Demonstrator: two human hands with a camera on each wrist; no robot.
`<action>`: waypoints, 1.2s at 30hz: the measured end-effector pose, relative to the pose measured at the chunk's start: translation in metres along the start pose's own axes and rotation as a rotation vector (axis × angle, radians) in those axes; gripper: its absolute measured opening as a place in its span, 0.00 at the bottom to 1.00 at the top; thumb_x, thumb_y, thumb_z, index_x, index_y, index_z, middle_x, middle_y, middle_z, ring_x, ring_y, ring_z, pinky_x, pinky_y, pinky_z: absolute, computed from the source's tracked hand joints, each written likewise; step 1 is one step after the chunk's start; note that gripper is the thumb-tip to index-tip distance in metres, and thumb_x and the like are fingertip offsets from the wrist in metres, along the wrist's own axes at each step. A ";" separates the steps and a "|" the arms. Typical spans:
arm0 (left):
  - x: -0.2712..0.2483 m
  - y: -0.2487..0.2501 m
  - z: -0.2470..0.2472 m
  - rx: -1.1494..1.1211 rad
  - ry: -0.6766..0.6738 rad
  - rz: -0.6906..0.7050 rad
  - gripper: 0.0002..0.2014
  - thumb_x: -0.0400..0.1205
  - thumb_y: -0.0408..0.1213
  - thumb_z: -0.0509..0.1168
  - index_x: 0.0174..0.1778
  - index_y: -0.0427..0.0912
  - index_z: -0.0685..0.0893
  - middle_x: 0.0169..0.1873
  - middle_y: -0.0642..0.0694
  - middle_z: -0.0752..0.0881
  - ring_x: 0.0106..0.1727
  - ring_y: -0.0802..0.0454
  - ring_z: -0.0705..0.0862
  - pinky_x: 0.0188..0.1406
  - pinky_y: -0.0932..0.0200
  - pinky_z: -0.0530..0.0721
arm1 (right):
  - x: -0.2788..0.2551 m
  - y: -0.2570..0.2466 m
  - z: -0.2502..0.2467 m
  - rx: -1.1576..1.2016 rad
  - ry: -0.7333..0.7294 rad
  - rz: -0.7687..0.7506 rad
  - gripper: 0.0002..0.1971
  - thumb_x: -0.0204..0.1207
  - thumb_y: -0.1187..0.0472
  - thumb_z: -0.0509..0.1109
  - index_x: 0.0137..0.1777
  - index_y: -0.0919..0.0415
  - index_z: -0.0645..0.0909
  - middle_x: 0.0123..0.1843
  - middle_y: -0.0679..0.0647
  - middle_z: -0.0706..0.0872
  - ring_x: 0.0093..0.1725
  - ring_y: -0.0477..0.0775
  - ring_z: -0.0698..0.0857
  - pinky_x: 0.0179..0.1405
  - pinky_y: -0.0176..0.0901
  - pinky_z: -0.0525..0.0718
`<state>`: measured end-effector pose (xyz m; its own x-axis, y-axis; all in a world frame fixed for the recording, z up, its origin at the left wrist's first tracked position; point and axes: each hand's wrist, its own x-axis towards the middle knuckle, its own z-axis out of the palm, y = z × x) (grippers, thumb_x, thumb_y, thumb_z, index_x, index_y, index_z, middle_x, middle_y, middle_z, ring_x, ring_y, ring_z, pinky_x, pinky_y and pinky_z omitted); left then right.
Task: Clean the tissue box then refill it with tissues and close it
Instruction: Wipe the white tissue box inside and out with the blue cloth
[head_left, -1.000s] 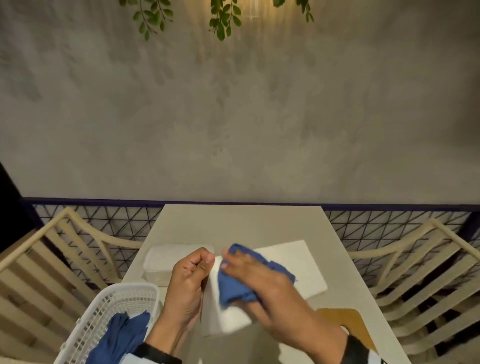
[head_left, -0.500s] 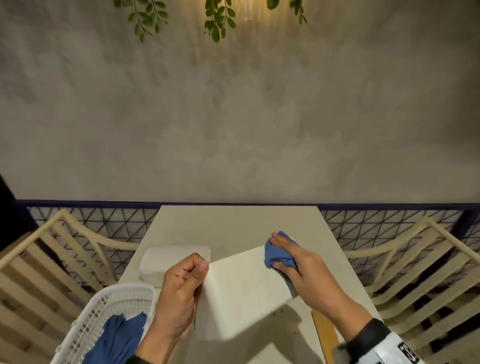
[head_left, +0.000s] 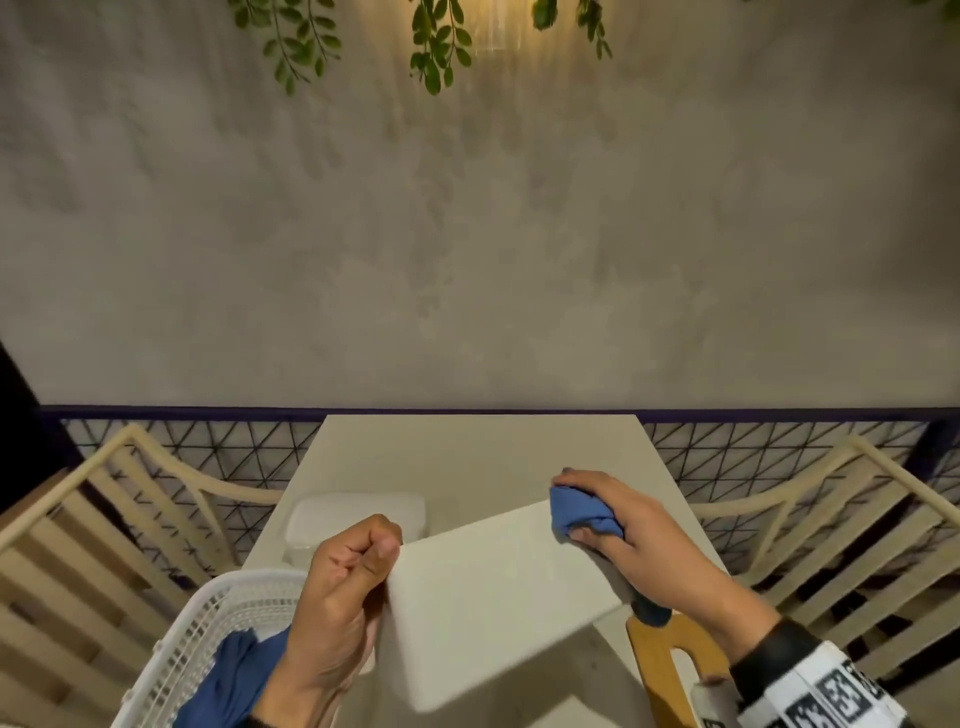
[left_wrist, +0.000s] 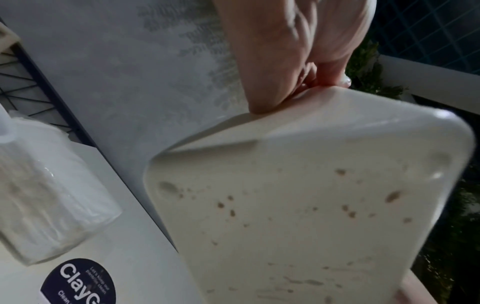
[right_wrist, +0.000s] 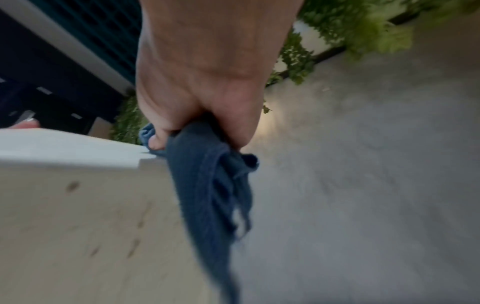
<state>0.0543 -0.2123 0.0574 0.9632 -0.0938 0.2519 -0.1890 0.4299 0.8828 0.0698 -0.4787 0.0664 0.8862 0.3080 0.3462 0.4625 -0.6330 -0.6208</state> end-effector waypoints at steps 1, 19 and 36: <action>0.000 -0.001 -0.003 -0.004 0.007 -0.009 0.26 0.51 0.58 0.82 0.18 0.45 0.74 0.18 0.53 0.68 0.21 0.58 0.65 0.20 0.67 0.64 | 0.002 0.000 -0.002 -0.027 -0.046 0.008 0.22 0.78 0.61 0.69 0.61 0.33 0.68 0.62 0.32 0.76 0.61 0.25 0.72 0.55 0.15 0.67; 0.036 -0.022 0.013 1.033 -0.081 -0.140 0.09 0.74 0.46 0.66 0.29 0.60 0.82 0.24 0.54 0.83 0.33 0.52 0.78 0.36 0.51 0.76 | 0.037 -0.057 0.047 -0.495 0.010 -0.157 0.15 0.67 0.68 0.67 0.55 0.59 0.78 0.51 0.55 0.82 0.52 0.55 0.76 0.57 0.49 0.73; 0.029 -0.031 0.007 0.602 0.052 -0.012 0.10 0.69 0.50 0.65 0.37 0.51 0.88 0.30 0.48 0.89 0.34 0.50 0.82 0.40 0.52 0.77 | 0.012 -0.040 0.034 -0.456 0.017 -0.396 0.25 0.69 0.64 0.62 0.68 0.55 0.74 0.74 0.48 0.76 0.76 0.47 0.68 0.76 0.40 0.59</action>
<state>0.0869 -0.2349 0.0401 0.9712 -0.0451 0.2341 -0.2384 -0.1562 0.9585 0.0632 -0.4261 0.0715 0.6470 0.5735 0.5026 0.6952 -0.7144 -0.0797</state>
